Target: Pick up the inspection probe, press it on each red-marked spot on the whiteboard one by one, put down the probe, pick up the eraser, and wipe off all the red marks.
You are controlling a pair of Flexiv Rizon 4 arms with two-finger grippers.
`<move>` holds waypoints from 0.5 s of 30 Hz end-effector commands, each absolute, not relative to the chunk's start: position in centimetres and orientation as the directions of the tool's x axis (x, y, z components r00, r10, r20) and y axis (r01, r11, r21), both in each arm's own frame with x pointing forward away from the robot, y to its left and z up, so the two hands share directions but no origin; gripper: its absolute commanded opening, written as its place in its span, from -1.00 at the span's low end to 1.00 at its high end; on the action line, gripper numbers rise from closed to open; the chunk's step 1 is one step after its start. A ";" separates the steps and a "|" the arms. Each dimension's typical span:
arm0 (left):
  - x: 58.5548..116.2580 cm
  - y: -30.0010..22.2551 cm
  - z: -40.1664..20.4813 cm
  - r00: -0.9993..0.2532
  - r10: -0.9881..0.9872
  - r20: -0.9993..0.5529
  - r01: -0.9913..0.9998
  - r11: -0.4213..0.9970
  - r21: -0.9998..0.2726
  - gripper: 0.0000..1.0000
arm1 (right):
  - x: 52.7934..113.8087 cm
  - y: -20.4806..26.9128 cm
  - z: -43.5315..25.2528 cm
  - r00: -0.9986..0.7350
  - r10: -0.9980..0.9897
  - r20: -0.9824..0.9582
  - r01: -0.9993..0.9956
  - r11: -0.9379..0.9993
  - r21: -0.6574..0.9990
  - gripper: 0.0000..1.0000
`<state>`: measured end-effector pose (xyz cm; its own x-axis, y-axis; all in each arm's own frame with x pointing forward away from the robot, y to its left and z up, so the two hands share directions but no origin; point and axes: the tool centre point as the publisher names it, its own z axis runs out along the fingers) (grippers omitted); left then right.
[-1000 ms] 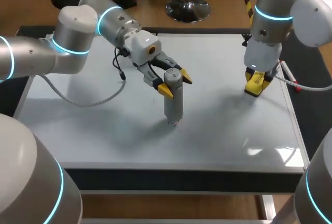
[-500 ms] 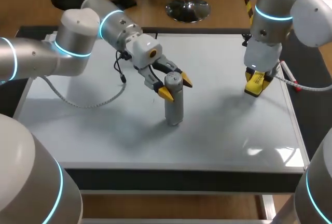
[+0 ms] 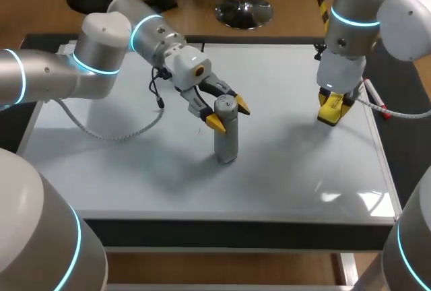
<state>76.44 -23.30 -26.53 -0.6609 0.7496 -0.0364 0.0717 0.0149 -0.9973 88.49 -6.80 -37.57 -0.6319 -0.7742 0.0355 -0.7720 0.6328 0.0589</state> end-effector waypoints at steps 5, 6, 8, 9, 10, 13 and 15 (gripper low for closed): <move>76.8 -23.2 -27.1 -0.659 0.752 -0.032 0.067 0.016 -0.998 -1.00 | 88.5 -6.9 -37.5 -0.631 -0.775 0.037 -0.773 0.632 0.057 -1.00; 76.8 -23.2 -27.1 -0.659 0.752 -0.030 0.065 0.018 -0.998 -1.00 | 88.5 -6.9 -37.5 -0.631 -0.775 0.037 -0.773 0.632 0.057 -1.00; 76.8 -23.2 -27.2 -0.659 0.752 -0.028 0.064 0.019 -0.998 -1.00 | 88.5 -6.9 -37.5 -0.631 -0.775 0.037 -0.773 0.632 0.057 -1.00; 76.8 -23.2 -27.2 -0.659 0.752 -0.027 0.063 0.020 -0.998 -1.00 | 88.5 -6.9 -37.5 -0.631 -0.775 0.037 -0.773 0.632 0.057 -1.00; 76.8 -23.1 -27.3 -0.659 0.751 -0.026 0.062 0.020 -0.998 -1.00 | 88.5 -6.9 -37.5 -0.631 -0.775 0.037 -0.773 0.632 0.057 -1.00; 76.7 -23.0 -27.5 -0.661 0.750 -0.021 0.058 0.023 -0.998 -1.00 | 88.5 -6.9 -37.5 -0.631 -0.775 0.037 -0.773 0.632 0.057 -1.00; 76.8 -22.9 -27.6 -0.663 0.749 -0.019 0.056 0.025 -0.998 -1.00 | 88.5 -6.9 -37.5 -0.631 -0.775 0.037 -0.773 0.632 0.057 -1.00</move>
<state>76.66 -23.03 -27.15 -0.6639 0.7476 -0.0194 0.0597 0.0271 -0.9978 88.49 -6.80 -37.57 -0.6319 -0.7742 0.0355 -0.7720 0.6329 0.0590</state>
